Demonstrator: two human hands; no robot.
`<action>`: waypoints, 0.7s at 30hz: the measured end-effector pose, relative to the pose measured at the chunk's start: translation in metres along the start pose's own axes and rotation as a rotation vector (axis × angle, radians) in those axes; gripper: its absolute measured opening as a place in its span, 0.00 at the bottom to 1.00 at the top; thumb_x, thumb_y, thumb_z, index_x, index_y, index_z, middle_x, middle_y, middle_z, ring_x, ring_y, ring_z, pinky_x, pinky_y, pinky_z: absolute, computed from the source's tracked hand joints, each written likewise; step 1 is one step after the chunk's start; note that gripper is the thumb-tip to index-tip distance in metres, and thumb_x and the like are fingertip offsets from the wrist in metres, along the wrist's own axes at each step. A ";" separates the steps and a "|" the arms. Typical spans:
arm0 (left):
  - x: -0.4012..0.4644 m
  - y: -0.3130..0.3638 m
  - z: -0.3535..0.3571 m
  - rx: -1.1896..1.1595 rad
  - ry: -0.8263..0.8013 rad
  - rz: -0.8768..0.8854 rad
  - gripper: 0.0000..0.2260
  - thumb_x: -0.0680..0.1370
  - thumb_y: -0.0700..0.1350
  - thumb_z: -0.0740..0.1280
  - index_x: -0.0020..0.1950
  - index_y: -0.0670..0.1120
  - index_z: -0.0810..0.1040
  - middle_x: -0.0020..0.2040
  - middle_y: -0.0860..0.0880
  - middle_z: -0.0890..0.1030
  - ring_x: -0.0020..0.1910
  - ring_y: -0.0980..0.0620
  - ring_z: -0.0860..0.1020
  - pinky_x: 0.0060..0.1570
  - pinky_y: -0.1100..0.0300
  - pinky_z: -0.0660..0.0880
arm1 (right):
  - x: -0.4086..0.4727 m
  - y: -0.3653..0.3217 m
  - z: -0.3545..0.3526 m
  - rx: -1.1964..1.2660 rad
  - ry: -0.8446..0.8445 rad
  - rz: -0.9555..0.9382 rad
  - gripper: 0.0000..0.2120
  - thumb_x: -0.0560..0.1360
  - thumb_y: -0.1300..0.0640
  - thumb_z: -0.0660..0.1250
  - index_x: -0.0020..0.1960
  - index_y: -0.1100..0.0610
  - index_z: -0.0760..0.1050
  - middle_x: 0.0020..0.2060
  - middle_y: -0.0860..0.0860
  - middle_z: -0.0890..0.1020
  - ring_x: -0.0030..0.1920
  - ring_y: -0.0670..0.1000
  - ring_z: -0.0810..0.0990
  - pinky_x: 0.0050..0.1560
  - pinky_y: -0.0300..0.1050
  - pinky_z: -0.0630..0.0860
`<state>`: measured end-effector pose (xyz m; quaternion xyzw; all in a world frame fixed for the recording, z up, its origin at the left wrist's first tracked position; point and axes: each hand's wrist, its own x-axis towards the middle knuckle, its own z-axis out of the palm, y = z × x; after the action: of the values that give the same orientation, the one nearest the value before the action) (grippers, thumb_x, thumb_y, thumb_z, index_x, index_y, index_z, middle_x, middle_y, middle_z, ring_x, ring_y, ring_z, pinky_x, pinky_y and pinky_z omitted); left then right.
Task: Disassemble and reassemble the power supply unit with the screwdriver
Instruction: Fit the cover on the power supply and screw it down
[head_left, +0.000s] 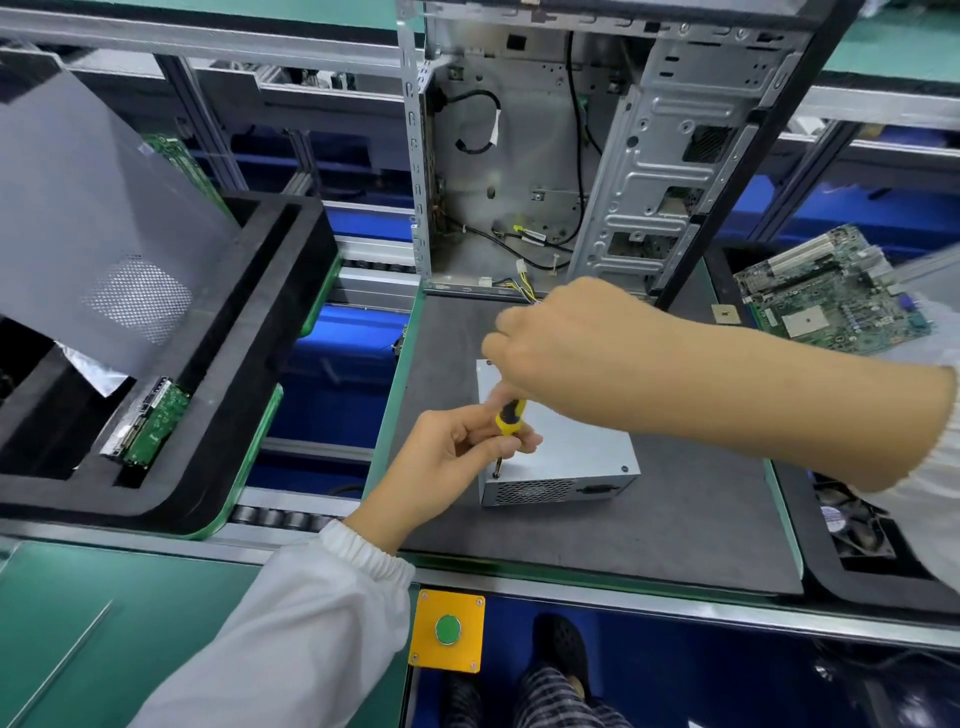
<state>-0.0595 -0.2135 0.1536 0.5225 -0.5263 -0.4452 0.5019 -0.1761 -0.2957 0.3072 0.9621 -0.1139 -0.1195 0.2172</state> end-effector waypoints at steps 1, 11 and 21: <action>0.000 0.000 0.003 0.001 0.045 0.022 0.13 0.74 0.35 0.73 0.47 0.54 0.84 0.47 0.55 0.85 0.47 0.56 0.84 0.48 0.63 0.79 | 0.000 -0.002 -0.002 -0.028 0.004 0.038 0.17 0.82 0.50 0.54 0.37 0.56 0.58 0.31 0.50 0.64 0.28 0.53 0.59 0.25 0.42 0.51; 0.002 0.000 0.002 0.068 0.165 0.052 0.07 0.69 0.37 0.77 0.41 0.49 0.86 0.39 0.42 0.86 0.44 0.41 0.84 0.46 0.49 0.80 | -0.007 -0.004 -0.009 -0.020 -0.106 -0.297 0.13 0.78 0.63 0.53 0.62 0.57 0.64 0.56 0.54 0.65 0.44 0.52 0.64 0.37 0.44 0.64; 0.001 -0.006 0.000 0.125 -0.003 0.059 0.07 0.78 0.36 0.68 0.48 0.47 0.83 0.40 0.55 0.86 0.43 0.51 0.84 0.48 0.57 0.79 | -0.010 -0.008 -0.005 -0.277 -0.084 -0.147 0.08 0.74 0.58 0.53 0.41 0.53 0.70 0.25 0.49 0.59 0.23 0.51 0.58 0.23 0.40 0.48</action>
<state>-0.0588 -0.2146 0.1478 0.5364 -0.5690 -0.3973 0.4803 -0.1826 -0.2841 0.3096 0.9227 -0.0346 -0.1900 0.3335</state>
